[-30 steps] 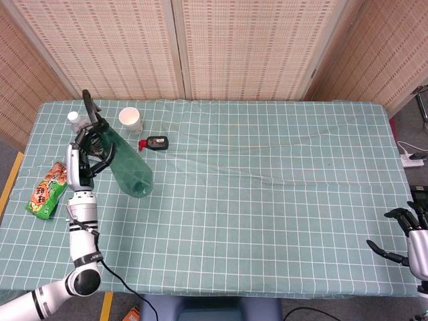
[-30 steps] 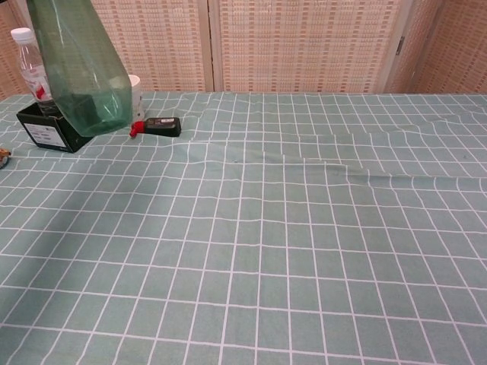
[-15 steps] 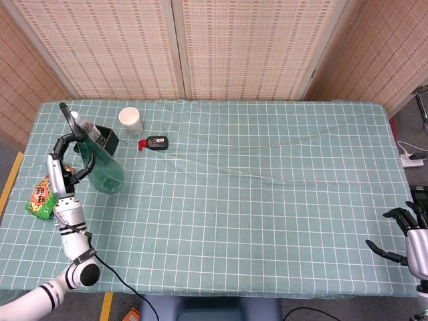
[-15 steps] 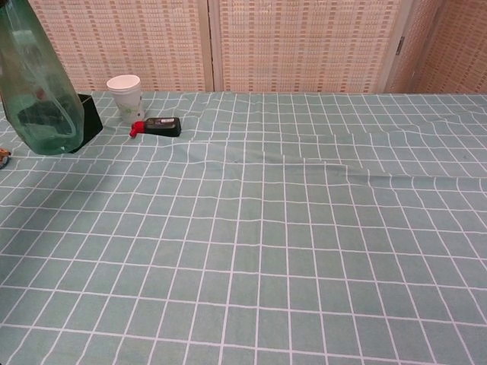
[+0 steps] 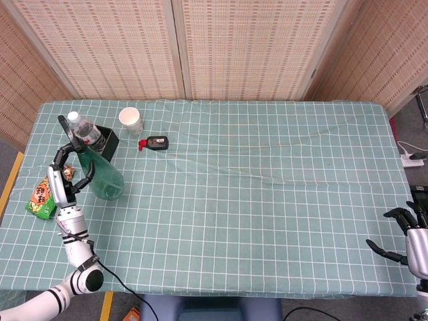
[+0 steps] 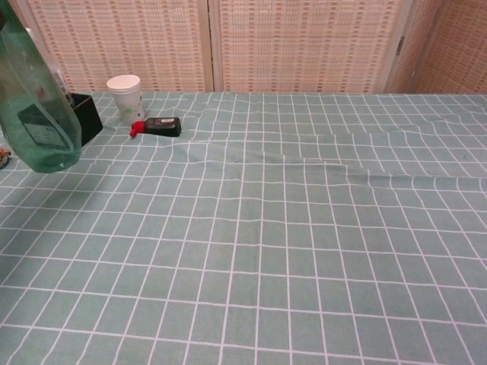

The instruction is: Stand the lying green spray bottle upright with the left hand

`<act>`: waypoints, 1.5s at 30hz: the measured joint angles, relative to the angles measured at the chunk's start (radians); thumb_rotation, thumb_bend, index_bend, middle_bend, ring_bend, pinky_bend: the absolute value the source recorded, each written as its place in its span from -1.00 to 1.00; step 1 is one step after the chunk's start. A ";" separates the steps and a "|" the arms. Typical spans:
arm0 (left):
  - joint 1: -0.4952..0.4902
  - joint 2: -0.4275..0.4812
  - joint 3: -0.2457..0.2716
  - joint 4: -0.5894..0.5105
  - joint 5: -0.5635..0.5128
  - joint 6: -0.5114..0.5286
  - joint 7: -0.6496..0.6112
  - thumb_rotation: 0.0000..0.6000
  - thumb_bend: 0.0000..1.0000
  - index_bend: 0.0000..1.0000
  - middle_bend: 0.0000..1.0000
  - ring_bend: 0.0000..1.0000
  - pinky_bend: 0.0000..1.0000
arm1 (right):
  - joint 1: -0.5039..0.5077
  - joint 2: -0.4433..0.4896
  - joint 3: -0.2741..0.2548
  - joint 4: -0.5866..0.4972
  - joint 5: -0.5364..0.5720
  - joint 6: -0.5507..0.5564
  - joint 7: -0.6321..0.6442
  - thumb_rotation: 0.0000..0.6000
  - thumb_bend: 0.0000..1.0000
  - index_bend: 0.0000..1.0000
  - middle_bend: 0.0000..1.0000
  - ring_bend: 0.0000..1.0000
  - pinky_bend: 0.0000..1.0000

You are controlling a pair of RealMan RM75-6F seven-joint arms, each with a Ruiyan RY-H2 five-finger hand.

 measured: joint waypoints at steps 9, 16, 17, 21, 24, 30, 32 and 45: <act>0.022 -0.004 -0.003 0.002 -0.067 -0.032 -0.019 1.00 -0.40 -0.12 0.11 -0.43 -0.67 | 0.000 0.001 0.000 -0.002 0.001 -0.003 -0.004 1.00 -1.00 -0.22 -0.32 -0.68 -0.75; 0.040 0.005 -0.015 -0.011 -0.108 -0.065 -0.051 1.00 -0.42 -0.12 0.11 -0.43 -0.67 | 0.001 0.001 0.000 -0.006 0.001 -0.004 -0.012 1.00 -1.00 -0.22 -0.32 -0.68 -0.75; 0.042 0.006 -0.017 -0.012 -0.110 -0.066 -0.056 1.00 -0.42 -0.12 0.11 -0.43 -0.67 | 0.001 0.001 0.000 -0.007 0.001 -0.004 -0.014 1.00 -1.00 -0.22 -0.32 -0.68 -0.75; 0.050 0.009 -0.020 -0.012 -0.121 -0.074 -0.072 1.00 -0.42 -0.12 0.11 -0.44 -0.67 | 0.002 0.003 0.001 -0.013 0.004 -0.008 -0.021 1.00 -1.00 -0.22 -0.32 -0.68 -0.74; 0.051 0.007 -0.020 -0.002 -0.132 -0.092 -0.080 1.00 -0.43 -0.12 0.11 -0.44 -0.67 | 0.001 0.003 0.001 -0.015 0.005 -0.008 -0.025 1.00 -1.00 -0.22 -0.32 -0.68 -0.74; 0.051 -0.002 -0.023 0.033 -0.173 -0.146 -0.093 1.00 -0.44 -0.05 0.10 -0.44 -0.67 | -0.002 0.003 0.003 -0.023 0.013 -0.007 -0.034 1.00 -1.00 -0.22 -0.32 -0.68 -0.73; 0.051 -0.004 -0.029 0.038 -0.196 -0.171 -0.097 1.00 -0.44 -0.05 0.10 -0.44 -0.67 | -0.003 0.002 0.003 -0.022 0.013 -0.005 -0.032 1.00 -1.00 -0.22 -0.32 -0.68 -0.73; 0.084 0.011 -0.020 -0.018 -0.188 -0.146 -0.076 1.00 -0.45 -0.06 0.08 -0.44 -0.67 | -0.002 -0.002 0.002 0.000 0.000 0.002 0.000 1.00 -1.00 -0.22 -0.32 -0.68 -0.72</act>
